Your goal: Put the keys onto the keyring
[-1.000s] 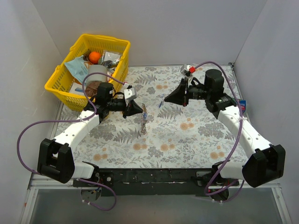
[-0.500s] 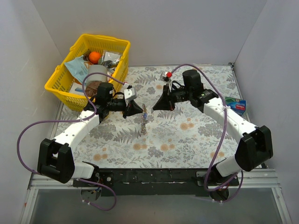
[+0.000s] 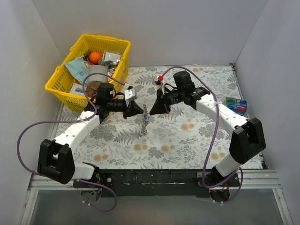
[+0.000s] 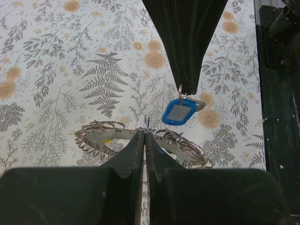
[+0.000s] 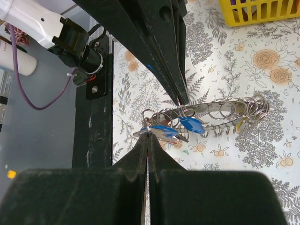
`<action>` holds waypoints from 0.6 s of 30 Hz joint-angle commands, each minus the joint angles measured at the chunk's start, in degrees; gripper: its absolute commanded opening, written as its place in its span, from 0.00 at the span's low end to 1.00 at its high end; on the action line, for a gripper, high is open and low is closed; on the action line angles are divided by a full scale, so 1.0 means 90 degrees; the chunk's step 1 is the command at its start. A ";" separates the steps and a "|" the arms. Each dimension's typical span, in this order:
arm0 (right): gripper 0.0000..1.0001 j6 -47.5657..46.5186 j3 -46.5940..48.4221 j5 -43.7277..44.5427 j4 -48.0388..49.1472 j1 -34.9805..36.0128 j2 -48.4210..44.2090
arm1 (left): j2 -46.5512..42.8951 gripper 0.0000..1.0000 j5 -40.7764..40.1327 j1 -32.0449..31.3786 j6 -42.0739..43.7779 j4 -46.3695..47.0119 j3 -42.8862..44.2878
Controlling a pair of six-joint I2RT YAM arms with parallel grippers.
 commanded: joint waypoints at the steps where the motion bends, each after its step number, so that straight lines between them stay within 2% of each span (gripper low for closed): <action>1: 0.01 -0.0161 0.0474 -0.0260 -0.0206 0.0050 0.0232 | -0.0357 0.00 0.0257 0.0036 0.0114 0.0217 0.0114; 18: 0.01 -0.0298 0.0846 -0.0104 -0.0471 0.0138 0.0594 | -0.0357 0.00 0.0345 0.0036 0.0183 0.0207 0.0045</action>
